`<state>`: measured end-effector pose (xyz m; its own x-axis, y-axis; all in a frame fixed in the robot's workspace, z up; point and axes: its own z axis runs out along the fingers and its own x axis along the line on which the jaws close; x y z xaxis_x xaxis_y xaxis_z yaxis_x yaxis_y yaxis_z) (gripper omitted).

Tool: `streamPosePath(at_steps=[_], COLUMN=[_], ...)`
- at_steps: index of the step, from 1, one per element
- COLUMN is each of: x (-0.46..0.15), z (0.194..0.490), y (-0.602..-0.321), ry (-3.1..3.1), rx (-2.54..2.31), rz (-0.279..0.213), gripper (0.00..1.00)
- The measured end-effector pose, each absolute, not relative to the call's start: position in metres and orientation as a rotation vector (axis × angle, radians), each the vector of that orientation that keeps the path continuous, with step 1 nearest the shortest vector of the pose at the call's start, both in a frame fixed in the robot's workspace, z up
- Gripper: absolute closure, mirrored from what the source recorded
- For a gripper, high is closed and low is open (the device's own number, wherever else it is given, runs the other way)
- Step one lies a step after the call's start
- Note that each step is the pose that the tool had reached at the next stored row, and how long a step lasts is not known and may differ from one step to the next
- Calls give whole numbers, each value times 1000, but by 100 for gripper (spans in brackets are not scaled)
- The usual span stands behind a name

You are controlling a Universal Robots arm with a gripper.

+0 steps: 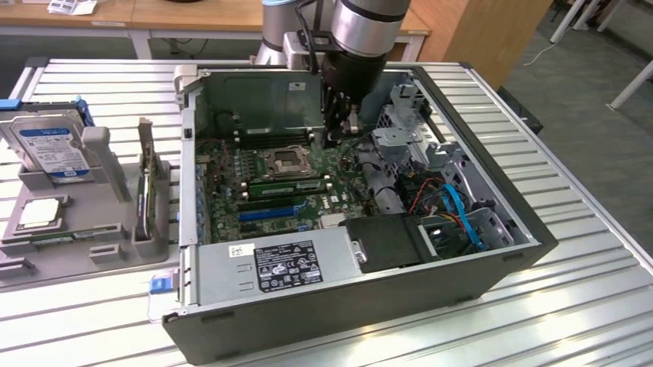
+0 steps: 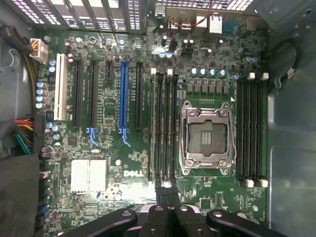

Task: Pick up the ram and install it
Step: 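Press down the ram until it locks into place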

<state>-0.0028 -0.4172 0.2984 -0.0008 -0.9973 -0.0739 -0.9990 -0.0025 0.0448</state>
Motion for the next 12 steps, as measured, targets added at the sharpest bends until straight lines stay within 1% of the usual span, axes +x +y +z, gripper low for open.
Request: streamPosePath(at_steps=[12], x=[-3], z=[285], y=[-417], ry=[2204], rx=[-2206], rz=[131], gripper=[90])
